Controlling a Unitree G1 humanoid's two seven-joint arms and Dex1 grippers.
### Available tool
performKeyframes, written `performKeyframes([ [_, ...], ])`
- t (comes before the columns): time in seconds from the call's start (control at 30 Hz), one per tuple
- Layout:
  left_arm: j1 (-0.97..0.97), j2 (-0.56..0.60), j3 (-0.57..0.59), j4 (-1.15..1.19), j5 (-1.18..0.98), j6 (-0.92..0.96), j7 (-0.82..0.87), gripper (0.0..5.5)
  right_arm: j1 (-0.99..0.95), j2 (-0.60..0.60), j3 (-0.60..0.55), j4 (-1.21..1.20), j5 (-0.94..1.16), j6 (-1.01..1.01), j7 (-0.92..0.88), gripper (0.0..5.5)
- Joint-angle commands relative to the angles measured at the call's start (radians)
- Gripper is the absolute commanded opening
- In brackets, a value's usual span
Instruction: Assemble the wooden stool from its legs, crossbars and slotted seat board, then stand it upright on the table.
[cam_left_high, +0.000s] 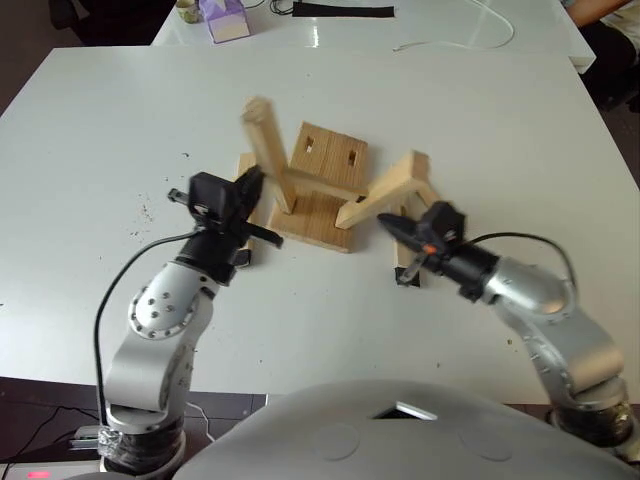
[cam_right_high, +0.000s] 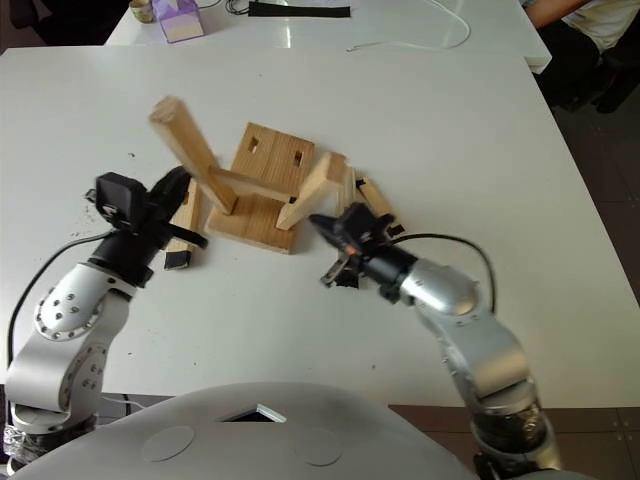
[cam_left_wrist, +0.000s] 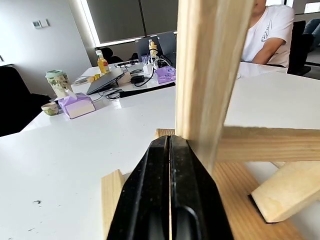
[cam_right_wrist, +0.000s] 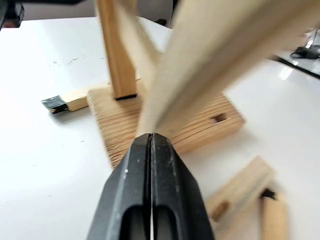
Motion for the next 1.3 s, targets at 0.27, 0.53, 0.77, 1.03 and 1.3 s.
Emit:
performKeyframes([
  [0.27,0.029,0.093,0.151,0.217,-0.097,-0.033,-0.191,0.00,-0.088,-0.092,-0.061,0.211,-0.045,-0.196,0.074,0.03],
  [0.53,0.101,0.420,0.086,0.386,-0.156,-0.022,-0.680,0.00,-0.256,-0.030,0.032,0.561,-0.117,-0.383,0.119,0.03],
  [0.77,-0.111,0.348,-0.094,0.356,-0.138,-0.001,-0.636,0.00,-0.537,0.079,0.158,0.757,-0.064,-0.410,0.330,0.03],
  [1.03,-0.253,0.331,-0.115,0.498,0.034,-0.118,-0.517,0.00,-0.603,0.074,0.255,0.794,-0.043,-0.392,0.555,0.03],
  [1.3,-0.324,0.311,-0.099,0.685,0.134,-0.240,-0.437,0.00,-0.547,0.206,0.355,0.723,-0.053,-0.309,0.460,0.03],
])
